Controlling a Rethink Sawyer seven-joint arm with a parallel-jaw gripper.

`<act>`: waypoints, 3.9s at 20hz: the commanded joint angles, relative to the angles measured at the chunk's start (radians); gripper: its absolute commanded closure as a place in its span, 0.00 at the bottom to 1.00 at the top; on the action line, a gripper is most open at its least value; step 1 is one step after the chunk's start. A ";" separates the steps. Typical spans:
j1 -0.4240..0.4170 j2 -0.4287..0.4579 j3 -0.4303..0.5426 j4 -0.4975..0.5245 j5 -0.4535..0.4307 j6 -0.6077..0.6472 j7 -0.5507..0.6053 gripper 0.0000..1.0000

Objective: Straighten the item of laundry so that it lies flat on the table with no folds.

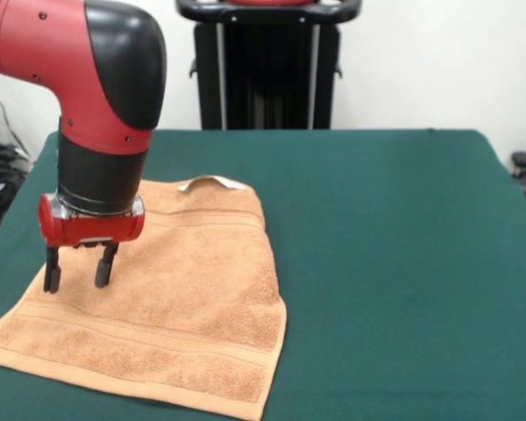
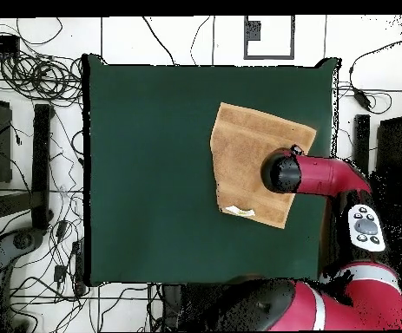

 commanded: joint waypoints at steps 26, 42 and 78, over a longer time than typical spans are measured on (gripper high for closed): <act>0.184 0.209 -0.175 -0.165 -0.268 0.073 0.095 0.00; 0.130 0.229 -0.214 -0.188 -0.273 0.001 0.047 0.00; 0.140 0.067 -0.117 -0.085 -0.234 0.173 -0.071 0.00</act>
